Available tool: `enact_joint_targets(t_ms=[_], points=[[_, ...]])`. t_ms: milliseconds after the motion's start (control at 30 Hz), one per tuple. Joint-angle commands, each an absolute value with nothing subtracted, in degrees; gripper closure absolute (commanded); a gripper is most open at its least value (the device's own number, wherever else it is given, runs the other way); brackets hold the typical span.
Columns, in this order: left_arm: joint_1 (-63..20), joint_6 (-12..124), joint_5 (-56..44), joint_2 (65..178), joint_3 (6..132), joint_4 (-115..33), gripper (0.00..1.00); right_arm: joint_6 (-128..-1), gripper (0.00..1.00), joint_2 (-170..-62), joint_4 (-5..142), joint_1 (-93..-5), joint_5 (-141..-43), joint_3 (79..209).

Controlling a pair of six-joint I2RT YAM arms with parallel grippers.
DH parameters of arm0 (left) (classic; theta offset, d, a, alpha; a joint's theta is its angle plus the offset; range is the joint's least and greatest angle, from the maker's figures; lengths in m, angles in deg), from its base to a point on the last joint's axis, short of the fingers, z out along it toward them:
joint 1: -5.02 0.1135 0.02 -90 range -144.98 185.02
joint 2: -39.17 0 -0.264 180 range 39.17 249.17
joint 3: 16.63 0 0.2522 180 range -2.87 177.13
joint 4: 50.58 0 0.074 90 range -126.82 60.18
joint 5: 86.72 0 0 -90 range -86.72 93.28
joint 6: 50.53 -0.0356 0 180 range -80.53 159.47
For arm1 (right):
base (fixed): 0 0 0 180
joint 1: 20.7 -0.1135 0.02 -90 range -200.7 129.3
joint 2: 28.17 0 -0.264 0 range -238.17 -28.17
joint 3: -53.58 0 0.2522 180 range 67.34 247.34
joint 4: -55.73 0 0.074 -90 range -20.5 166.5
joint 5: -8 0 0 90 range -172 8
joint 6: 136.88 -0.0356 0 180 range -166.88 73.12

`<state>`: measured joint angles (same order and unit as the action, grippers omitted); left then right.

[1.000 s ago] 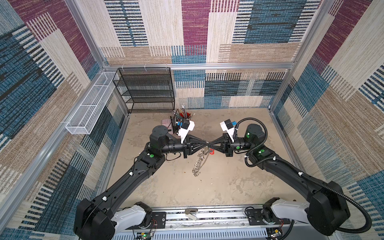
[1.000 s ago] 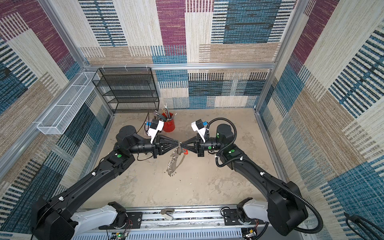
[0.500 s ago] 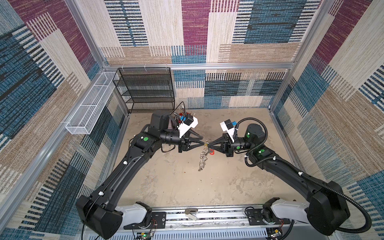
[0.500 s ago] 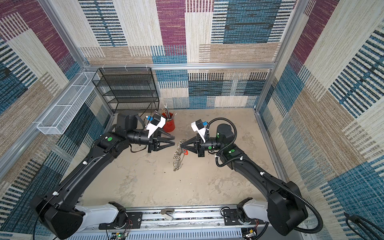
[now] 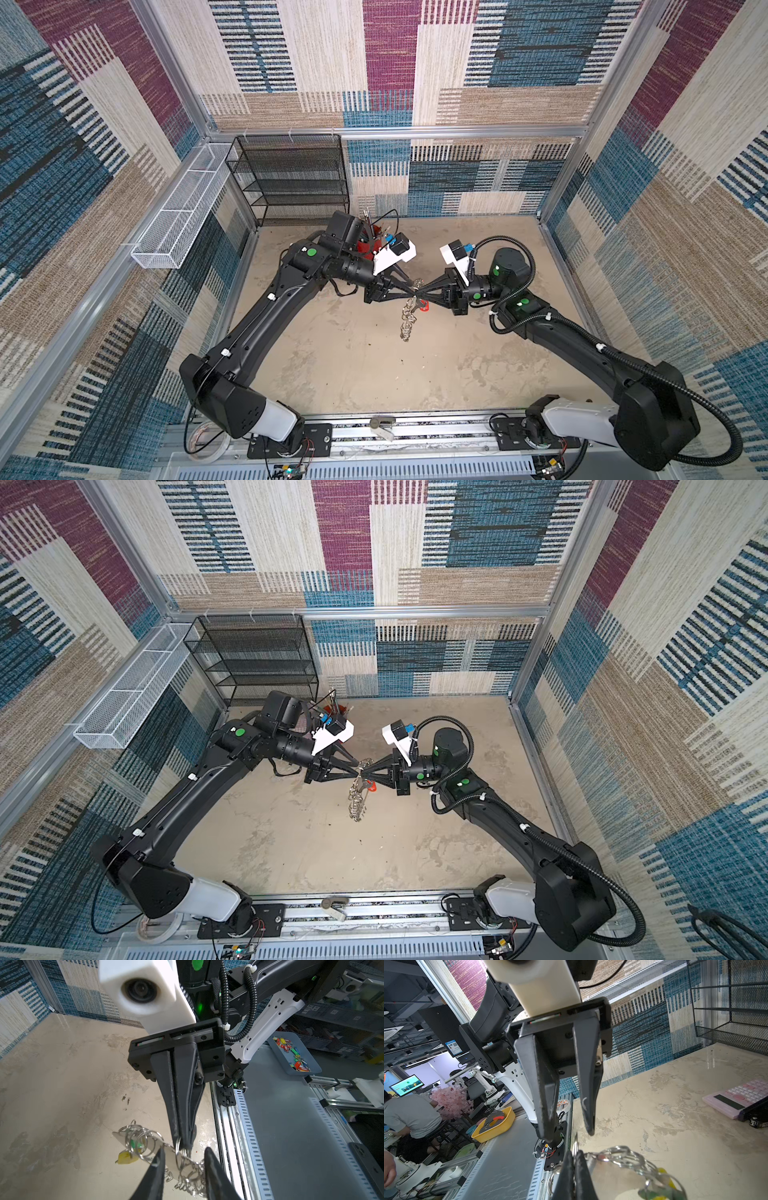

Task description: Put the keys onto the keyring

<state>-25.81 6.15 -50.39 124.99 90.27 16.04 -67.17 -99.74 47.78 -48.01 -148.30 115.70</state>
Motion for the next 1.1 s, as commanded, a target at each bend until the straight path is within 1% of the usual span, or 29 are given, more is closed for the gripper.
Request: enact_joint_targets(t_ms=[0,300,533,667,900,933,967,1067], points=[[-26.09,3.61,-49.41,125.56,91.39,18.66,0.71,-67.29,1.0,-99.24,44.85,-48.03,-148.81,115.77],[-27.06,3.87,-48.75,126.85,92.55,19.5,0.8,-67.2,1.0,-99.54,44.7,-48.03,-149.02,115.7],[-27.19,5.7,-47.83,127.16,92.66,18.46,0.97,-66.84,1.0,-99.38,45.11,-48.03,-148.76,115.53],[-27.24,6.4,-47.56,127.08,92.34,17.84,1.0,-66.59,1.0,-99.23,45.45,-48.01,-148.61,115.55],[-27.26,10.49,-46.77,125.78,89.68,13.14,1.0,-66.39,1.0,-99.02,46.02,-48.03,-147.86,115.79],[-27.24,11.47,-46.28,125.29,88.96,12.02,1.0,-66.34,0.95,-98.85,46.2,-47.99,-147.66,115.81],[-27.24,12.4,-45.67,124.8,88.23,10.89,1.0,-66.11,0.88,-98.59,46.42,-47.89,-147.48,115.94],[-27.25,14.23,-43.16,123.2,86.2,8.03,1.0,-66.35,0.73,-97.65,45.74,-46.99,-147.7,115.33]])
